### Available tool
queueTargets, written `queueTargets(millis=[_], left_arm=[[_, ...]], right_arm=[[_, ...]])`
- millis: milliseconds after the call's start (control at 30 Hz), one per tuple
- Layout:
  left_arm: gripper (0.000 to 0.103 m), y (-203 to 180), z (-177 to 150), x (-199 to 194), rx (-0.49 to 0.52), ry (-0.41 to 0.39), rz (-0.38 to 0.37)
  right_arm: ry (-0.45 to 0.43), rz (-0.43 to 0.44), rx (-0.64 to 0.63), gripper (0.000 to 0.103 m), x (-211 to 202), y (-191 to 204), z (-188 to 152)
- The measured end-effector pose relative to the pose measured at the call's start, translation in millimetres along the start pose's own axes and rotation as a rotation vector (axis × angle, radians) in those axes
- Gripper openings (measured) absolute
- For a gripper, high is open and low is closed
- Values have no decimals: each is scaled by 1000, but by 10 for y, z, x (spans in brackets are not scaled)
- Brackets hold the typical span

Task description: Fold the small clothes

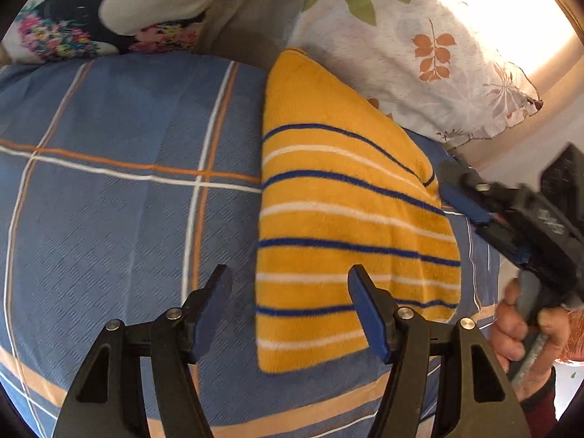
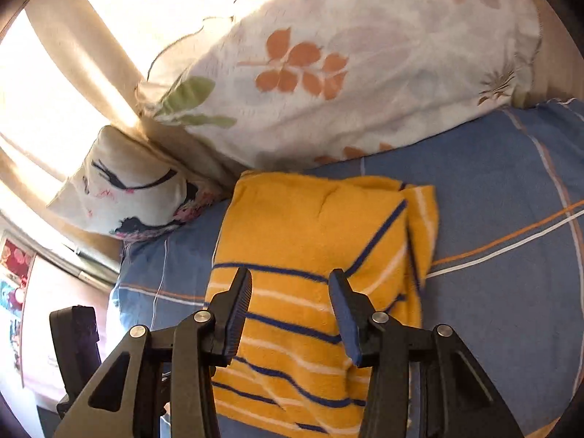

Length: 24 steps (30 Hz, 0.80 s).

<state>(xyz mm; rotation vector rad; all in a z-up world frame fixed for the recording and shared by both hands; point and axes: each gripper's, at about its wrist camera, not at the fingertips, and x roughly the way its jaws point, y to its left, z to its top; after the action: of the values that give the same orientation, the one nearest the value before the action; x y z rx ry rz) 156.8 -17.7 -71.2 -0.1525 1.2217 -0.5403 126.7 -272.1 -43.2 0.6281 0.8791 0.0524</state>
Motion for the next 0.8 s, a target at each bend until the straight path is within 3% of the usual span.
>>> queueTargets(millis=[133, 233, 400, 533, 633, 733, 800], left_arm=[[65, 118, -112, -192, 28, -39, 65], [65, 206, -137, -331, 41, -74, 107], [65, 399, -96, -459, 26, -101, 116], [65, 478, -47, -481, 31, -113, 102], [65, 514, -58, -536, 55, -134, 98], [65, 485, -73, -550, 81, -154, 108], [65, 449, -104, -579, 97, -174, 127]], right_arm=[[70, -90, 60, 46, 504, -247, -40], [49, -123, 103, 47, 424, -207, 19], [-28, -239, -122, 48, 121, 430, -229], [40, -307, -168, 47, 181, 443, -647], [100, -434, -109, 46, 239, 129, -883], [59, -370, 49, 46, -43, -55, -982], [36, -402, 60, 47, -230, -80, -1055]])
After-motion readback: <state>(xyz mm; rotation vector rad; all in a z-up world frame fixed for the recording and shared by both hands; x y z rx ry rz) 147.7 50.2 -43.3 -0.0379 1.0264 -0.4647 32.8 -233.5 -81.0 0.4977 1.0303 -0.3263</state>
